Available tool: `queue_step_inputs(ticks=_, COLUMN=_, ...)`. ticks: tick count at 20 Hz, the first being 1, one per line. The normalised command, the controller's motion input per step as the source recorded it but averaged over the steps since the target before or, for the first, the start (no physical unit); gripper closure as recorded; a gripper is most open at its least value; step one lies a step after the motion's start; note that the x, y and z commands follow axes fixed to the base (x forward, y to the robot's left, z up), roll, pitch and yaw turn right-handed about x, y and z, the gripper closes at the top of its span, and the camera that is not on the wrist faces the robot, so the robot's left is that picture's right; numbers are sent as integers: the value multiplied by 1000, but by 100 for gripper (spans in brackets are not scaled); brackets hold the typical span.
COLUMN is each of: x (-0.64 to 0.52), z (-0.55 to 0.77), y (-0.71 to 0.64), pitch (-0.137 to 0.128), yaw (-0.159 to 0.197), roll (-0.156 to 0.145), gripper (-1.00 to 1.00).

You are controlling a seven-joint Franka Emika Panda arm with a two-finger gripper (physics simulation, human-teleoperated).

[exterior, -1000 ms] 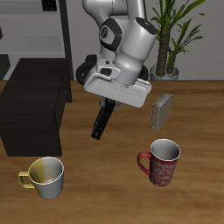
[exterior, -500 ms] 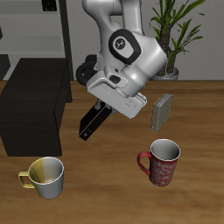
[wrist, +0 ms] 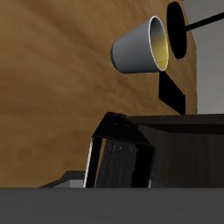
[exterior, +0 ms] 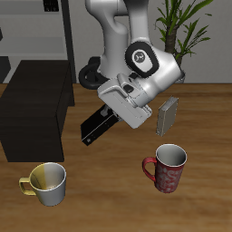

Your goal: Black book top region shelf and red mug top shelf

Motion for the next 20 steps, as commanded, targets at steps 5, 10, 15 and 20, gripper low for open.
queue_step_inputs(ticks=5, x=-106, z=16, y=113, pitch=-59, yaw=-4, roll=-207, gripper=100)
queue_step_inputs(ticks=10, x=47, z=-73, y=317, pitch=31, yaw=52, roll=-83, gripper=100)
queue_step_inputs(ticks=15, x=117, z=11, y=28, pitch=28, yaw=22, roll=-37, gripper=100)
queue_step_inputs(ticks=20, x=25, z=36, y=-37, pitch=-12, yaw=7, roll=-28, gripper=100)
